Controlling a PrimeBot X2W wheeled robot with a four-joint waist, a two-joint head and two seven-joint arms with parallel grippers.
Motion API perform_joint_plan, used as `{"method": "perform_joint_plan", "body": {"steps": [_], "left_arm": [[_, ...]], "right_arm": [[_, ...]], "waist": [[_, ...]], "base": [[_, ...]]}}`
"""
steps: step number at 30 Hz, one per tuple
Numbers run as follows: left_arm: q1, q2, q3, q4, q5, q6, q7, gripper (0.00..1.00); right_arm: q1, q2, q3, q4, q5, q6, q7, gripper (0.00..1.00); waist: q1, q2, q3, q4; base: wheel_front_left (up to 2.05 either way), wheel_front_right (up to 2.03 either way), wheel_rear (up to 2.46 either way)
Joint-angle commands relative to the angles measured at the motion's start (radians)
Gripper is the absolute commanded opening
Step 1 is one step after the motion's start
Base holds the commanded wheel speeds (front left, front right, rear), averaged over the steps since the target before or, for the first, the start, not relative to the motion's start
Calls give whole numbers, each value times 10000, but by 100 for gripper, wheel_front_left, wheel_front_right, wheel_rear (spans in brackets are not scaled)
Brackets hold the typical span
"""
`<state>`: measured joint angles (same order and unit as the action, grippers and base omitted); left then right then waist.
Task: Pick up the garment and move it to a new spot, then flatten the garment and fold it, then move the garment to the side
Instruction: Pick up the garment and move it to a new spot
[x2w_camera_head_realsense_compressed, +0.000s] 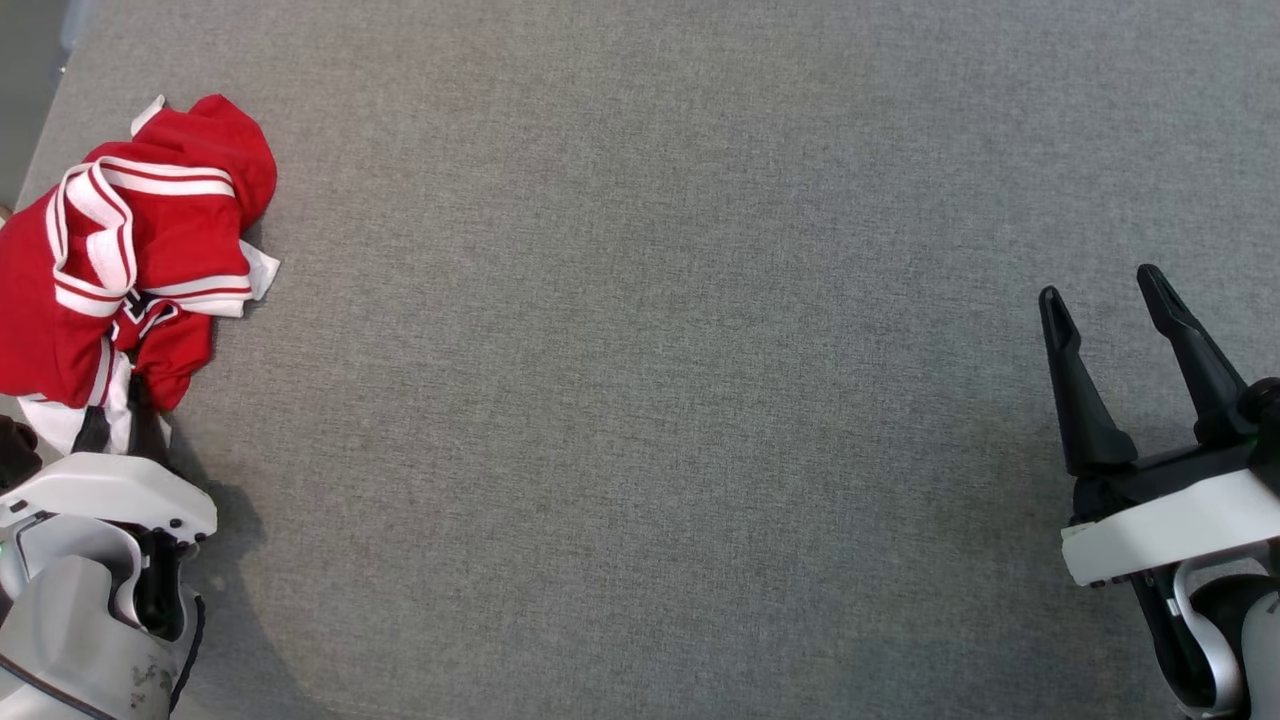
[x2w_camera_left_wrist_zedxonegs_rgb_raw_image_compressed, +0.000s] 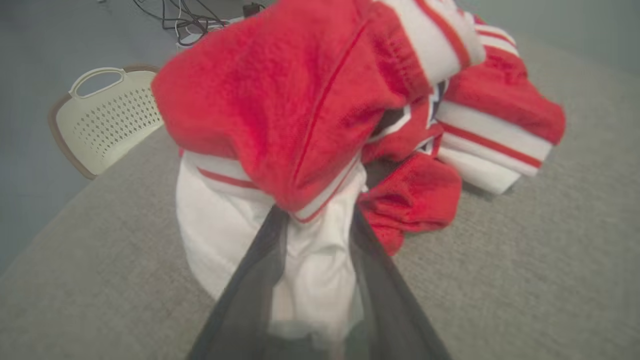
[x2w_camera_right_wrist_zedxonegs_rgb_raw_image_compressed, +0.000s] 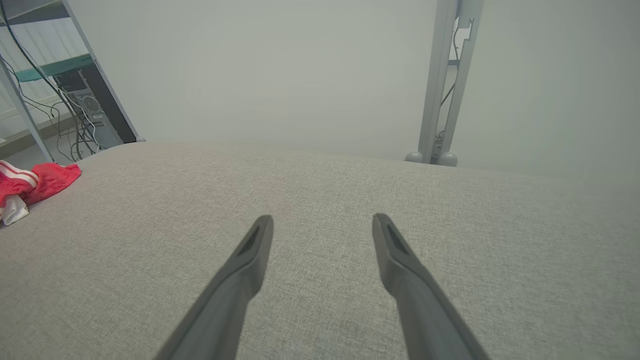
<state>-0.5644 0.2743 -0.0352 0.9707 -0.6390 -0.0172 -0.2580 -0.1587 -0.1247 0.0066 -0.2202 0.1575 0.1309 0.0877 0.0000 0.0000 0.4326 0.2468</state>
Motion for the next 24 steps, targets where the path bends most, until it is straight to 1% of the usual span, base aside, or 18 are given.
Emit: {"method": "perform_joint_plan", "body": {"steps": [1, 2, 3, 6, 10, 16, 20, 24], "left_arm": [[-220, 139, 15, 126, 123, -75, -64, 0], [-313, 205, 65, 79, 227, -68, -65, 0], [-349, 296, 219, -263, 519, 22, -71, 0], [-190, 331, 416, -827, 867, 125, -72, 0], [299, 363, 862, -2509, 1673, 357, -75, 0], [1276, 159, 1227, -5209, 2629, 577, -77, 0], [1984, 138, 1025, -6673, 3031, 768, -47, 0], [2748, 50, 740, -8308, 3275, 1041, 476, 0]], "right_arm": [[-136, -43, -15, 5, 18, -3, -43, 100], [-160, -43, -17, 21, 19, -3, -59, 100], [-188, -34, -51, 61, 39, -3, -97, 100], [-173, -9, -126, 117, 56, -3, -170, 100], [-89, 61, -255, 253, 52, -3, -316, 100], [66, 210, -439, 496, 85, -3, -599, 100], [275, 332, -449, 665, 154, -3, -792, 100], [502, 426, -421, 799, 193, -3, -915, 100]], "waist": [[0, 0, 57, -38], [0, 0, 72, -46], [0, 0, 61, -55], [0, 0, -37, -60], [0, 0, -383, -96], [0, 0, -1172, -284], [0, 0, -1732, -541], [0, 0, -2231, -869]], "base": [[0, 0, 0], [0, 0, 0], [0, 0, 0], [0, 0, 0], [0, 0, 0], [0, 0, 0], [0, 0, 0], [0, 0, 0]]}}
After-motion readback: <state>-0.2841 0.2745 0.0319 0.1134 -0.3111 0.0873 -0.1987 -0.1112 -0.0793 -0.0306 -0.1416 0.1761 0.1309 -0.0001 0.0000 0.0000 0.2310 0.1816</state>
